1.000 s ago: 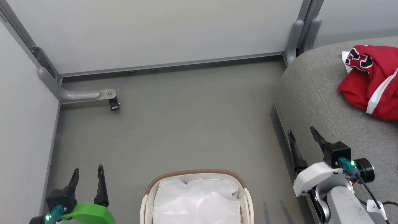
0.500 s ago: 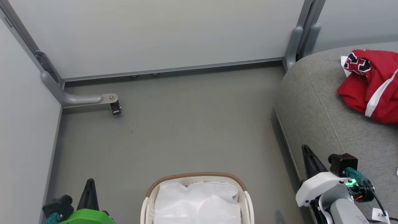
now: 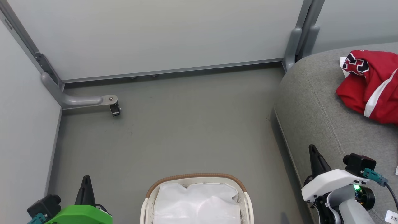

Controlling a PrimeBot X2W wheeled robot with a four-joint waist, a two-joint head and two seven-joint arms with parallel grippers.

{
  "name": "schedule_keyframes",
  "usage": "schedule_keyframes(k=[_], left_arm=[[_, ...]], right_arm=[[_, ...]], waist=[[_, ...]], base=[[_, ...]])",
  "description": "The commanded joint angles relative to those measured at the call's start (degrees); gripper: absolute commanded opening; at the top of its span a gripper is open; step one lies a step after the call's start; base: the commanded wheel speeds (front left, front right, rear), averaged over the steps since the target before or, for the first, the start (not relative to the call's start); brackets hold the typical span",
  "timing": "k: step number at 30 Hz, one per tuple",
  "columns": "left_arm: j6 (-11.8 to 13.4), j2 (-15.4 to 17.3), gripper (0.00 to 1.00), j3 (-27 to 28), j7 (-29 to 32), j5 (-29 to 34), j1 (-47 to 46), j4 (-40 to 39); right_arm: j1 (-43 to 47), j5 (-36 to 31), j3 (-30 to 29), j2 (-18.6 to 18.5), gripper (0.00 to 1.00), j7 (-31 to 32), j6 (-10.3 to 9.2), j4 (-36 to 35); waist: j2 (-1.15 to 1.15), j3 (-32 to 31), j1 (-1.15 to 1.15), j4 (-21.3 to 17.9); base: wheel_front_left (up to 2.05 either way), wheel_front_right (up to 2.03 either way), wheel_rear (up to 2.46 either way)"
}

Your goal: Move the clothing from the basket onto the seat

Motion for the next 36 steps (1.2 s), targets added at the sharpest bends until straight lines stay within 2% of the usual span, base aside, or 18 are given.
schedule_keyframes(k=[1, 36], left_arm=[[-0.05, 0.26, 0.0, 0.35, 0.46, -2.22, -1.25, -1.23], [-0.14, 0.07, 0.0, 1.23, 7.3, -28.1, -2.69, -5.82]], right_arm=[[-0.41, 2.46, -0.35, -0.31, 0.0, 0.49, -0.01, -1.35], [1.68, 30.7, -2.82, -0.54, 0.0, 7.29, -0.03, -5.9]], waist=[[0.0, -0.03, 0.0, -0.01], [0.0, -0.85, 0.0, -0.41]], base=[[0.0, 0.0, 0.0], [0.0, 0.0, 0.0]])
